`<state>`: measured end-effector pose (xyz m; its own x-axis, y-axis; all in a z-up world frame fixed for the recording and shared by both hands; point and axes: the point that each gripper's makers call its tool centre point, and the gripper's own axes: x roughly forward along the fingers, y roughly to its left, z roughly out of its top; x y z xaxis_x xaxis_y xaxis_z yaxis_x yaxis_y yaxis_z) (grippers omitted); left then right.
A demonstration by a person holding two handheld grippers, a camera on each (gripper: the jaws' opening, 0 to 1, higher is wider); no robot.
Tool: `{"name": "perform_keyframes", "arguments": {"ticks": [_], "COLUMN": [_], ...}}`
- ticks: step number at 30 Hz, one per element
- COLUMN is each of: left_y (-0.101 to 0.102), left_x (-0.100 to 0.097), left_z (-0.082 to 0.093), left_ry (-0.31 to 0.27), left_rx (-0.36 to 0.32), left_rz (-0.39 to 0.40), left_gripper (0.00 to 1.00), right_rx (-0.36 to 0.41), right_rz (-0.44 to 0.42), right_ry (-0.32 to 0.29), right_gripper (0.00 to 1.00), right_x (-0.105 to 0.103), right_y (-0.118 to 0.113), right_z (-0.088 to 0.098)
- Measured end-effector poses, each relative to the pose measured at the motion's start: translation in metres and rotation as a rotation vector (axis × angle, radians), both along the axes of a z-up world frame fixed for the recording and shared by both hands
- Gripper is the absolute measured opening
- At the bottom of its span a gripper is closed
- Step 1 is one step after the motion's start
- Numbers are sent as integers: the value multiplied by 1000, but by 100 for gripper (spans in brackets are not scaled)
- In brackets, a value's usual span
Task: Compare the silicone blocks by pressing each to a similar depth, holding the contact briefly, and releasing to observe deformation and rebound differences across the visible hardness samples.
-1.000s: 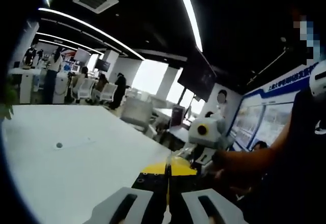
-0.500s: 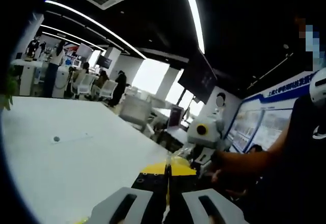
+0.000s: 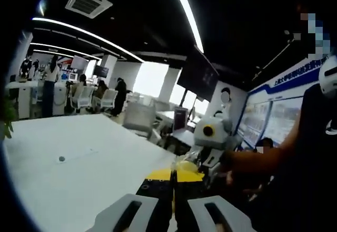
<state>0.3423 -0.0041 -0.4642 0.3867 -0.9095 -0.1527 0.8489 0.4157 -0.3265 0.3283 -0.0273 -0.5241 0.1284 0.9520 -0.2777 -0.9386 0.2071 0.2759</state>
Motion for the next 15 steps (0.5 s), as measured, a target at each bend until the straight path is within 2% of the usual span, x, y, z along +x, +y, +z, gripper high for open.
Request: {"name": "perform_keyframes", "arguments": {"ticks": [2, 3, 4, 5, 15], "left_y": [-2, -3, -4, -6, -21], "left_x": [-2, -2, -2, -2, -4], "left_z": [3, 7, 9, 10, 18], "left_ry": [-3, -1, 1, -3, 16], "left_rx": [-5, -21, -23, -17, -59], "left_rz": [8, 14, 14, 19, 43], "left_gripper": [0, 0, 0, 0, 0], "right_rx": [37, 70, 80, 77, 130], "right_rz": [-37, -43, -35, -40, -64], "right_ry": [36, -38, -70, -47, -39], "right_gripper": [1, 3, 4, 5, 13], "right_x": [1, 4, 2, 1, 2], "right_y": [-1, -1, -2, -3, -13], "right_z": [3, 7, 7, 4, 8]}}
